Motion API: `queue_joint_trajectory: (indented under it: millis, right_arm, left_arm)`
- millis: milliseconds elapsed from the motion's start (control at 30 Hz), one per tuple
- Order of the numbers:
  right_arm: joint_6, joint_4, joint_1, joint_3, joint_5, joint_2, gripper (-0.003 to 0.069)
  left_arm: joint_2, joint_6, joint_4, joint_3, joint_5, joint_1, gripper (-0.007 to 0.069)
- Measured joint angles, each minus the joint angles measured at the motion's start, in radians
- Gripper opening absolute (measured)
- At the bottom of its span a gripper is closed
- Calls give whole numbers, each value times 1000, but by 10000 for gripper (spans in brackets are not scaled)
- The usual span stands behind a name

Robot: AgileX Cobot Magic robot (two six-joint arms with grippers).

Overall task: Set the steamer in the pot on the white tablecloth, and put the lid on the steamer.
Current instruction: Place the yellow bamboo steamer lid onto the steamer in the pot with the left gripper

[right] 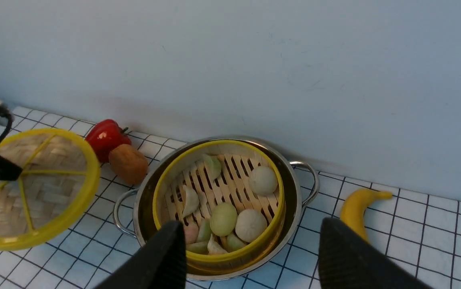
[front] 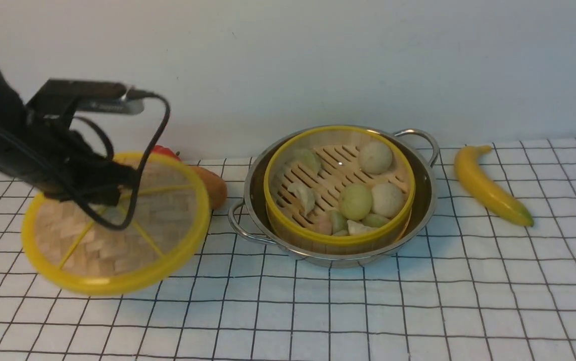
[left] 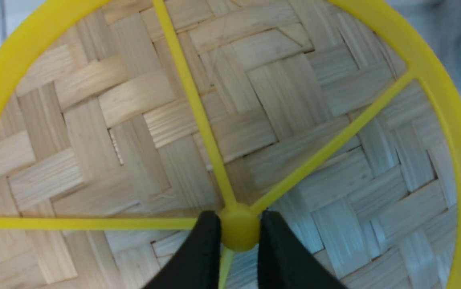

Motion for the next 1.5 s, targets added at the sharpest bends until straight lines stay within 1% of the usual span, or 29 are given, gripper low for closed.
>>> queue_joint_trajectory:
  millis: [33, 133, 200, 233, 267, 300, 400, 533, 733, 1033, 1267, 1500]
  right_arm:
    - [4, 0, 0, 0, 0, -5, 439]
    - [7, 1, 0, 1, 0, -19, 439]
    - [9, 4, 0, 1, -1, -22, 439]
    - [13, 10, 0, 1, -1, -26, 439]
    - [13, 13, 0, 1, -1, -26, 439]
    - [22, 17, 0, 1, -1, -27, 439]
    - [36, 23, 0, 1, -1, -27, 439]
    - [41, 26, 0, 1, -1, -27, 439]
    - [54, 26, 0, 1, -1, -27, 439]
    - [55, 26, 0, 1, -2, -29, 439]
    - [55, 26, 0, 1, -2, -29, 439]
    - [58, 26, 0, 1, -2, -29, 439]
  left_arm:
    - [11, 0, 0, -41, -9, -59, 106]
    - [62, 0, -2, -143, -53, -176, 106]
    - [93, 0, -2, -183, -63, -223, 106]
    - [148, -1, -1, -235, -74, -279, 106]
    - [148, -1, 1, -242, -75, -285, 106]
    - [200, -11, 14, -286, -75, -328, 106]
    - [300, -35, 80, -386, -75, -404, 106]
    - [404, -46, 158, -491, -74, -467, 106]
    - [465, -51, 180, -550, -67, -502, 106]
    - [494, -53, 194, -556, -81, -502, 106]
    - [503, -53, 200, -557, -150, -502, 106]
    - [503, -53, 200, -557, -149, -502, 106]
